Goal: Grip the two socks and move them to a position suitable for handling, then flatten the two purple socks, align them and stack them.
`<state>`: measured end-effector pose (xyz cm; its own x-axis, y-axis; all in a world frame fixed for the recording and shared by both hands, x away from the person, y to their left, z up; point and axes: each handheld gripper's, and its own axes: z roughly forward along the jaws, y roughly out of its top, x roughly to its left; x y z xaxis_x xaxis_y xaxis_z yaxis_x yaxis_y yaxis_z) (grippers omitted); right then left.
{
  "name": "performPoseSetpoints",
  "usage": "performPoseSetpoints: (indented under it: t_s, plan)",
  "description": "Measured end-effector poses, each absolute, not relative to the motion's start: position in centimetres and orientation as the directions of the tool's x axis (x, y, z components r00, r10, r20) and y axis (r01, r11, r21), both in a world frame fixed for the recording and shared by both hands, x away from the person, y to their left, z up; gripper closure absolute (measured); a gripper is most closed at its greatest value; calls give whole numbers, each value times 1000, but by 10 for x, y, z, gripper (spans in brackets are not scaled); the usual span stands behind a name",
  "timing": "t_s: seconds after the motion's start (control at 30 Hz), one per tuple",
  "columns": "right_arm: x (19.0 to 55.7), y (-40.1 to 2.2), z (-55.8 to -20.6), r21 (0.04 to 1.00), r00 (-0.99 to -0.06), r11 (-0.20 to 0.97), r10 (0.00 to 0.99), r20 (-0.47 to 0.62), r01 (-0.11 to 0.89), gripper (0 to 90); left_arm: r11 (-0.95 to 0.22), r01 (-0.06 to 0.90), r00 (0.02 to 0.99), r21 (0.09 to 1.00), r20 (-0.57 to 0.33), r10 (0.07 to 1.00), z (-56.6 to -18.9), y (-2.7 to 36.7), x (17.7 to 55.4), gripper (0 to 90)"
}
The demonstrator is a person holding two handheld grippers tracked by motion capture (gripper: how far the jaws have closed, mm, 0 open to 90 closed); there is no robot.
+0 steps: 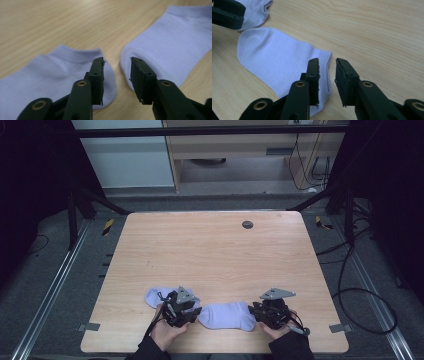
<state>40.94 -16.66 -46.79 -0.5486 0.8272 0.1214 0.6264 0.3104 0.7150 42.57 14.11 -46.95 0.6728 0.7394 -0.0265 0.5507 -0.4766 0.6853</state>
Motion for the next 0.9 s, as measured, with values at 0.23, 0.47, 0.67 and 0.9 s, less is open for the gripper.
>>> performPoseSetpoints:
  t_s: [0.23, 0.47, 0.67, 0.9]
  plan:
    - [413, -164, -460, 737, -536, 287, 836, 119, 611, 624, -428, 560, 622, 709, -18, 783, -458, 168, 434, 528]
    - [419, -152, -454, 758, -537, 265, 834, 131, 596, 531, -357, 588, 542, 726, -26, 840, -454, 204, 443, 442]
    - [427, -131, -447, 775, -554, 254, 820, 145, 579, 477, -282, 617, 457, 734, -42, 889, -451, 244, 451, 411]
    - [437, -96, -441, 775, -592, 284, 793, 141, 565, 447, -224, 634, 393, 740, -58, 918, -451, 273, 455, 401]
